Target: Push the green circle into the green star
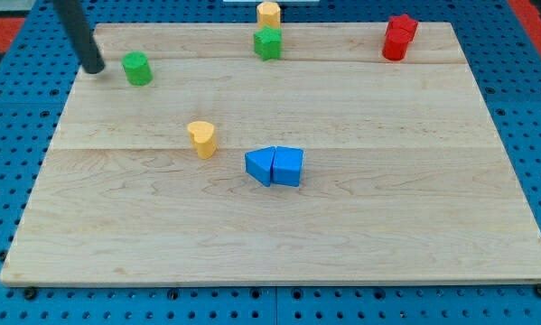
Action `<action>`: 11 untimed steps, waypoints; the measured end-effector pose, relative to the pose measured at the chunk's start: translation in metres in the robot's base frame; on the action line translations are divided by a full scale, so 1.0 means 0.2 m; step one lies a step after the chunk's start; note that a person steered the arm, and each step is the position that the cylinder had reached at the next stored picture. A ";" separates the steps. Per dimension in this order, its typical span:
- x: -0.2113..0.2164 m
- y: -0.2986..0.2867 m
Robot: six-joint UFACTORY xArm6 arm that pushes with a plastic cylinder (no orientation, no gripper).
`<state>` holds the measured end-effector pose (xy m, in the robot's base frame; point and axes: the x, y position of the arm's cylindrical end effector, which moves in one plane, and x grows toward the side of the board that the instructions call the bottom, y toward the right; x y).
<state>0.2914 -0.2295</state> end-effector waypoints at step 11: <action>0.02 0.97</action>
